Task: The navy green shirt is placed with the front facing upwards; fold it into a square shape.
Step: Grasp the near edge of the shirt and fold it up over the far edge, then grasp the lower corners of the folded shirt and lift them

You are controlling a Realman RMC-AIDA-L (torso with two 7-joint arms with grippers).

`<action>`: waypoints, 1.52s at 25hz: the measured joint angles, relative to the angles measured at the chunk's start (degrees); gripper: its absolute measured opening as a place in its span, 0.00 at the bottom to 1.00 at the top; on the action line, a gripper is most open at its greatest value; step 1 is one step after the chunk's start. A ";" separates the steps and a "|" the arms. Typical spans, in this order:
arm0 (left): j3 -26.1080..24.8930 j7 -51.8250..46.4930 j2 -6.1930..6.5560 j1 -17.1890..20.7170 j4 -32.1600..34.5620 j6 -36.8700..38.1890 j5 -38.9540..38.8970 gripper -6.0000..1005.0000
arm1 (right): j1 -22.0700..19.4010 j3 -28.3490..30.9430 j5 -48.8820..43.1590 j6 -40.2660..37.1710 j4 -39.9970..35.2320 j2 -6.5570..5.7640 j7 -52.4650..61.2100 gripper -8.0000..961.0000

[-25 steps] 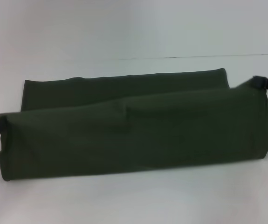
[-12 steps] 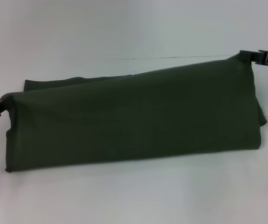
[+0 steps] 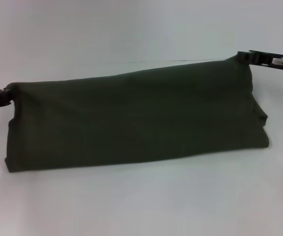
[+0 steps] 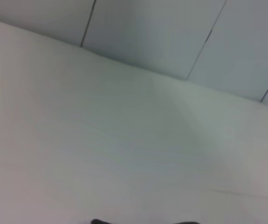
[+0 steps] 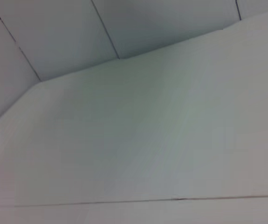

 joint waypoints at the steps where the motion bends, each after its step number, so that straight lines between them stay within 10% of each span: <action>1: 0.81 -0.04 -0.13 -0.40 -0.48 -1.82 -0.02 0.08 | 0.42 -0.33 -0.04 1.33 0.63 0.24 -0.07 0.06; 24: 5.08 -2.59 0.29 -5.74 -7.41 -19.38 -0.03 0.09 | 5.23 -2.41 0.24 15.75 4.02 2.55 -5.63 0.19; 32: 5.16 -2.55 0.36 -5.65 -7.14 -19.13 -1.29 0.53 | 4.52 -2.24 0.24 15.90 3.70 3.07 -5.34 0.42; 38: 6.60 -4.25 0.93 -4.82 -4.81 -12.16 -1.68 0.66 | 1.53 -2.72 0.08 10.06 -2.09 4.88 -5.92 0.58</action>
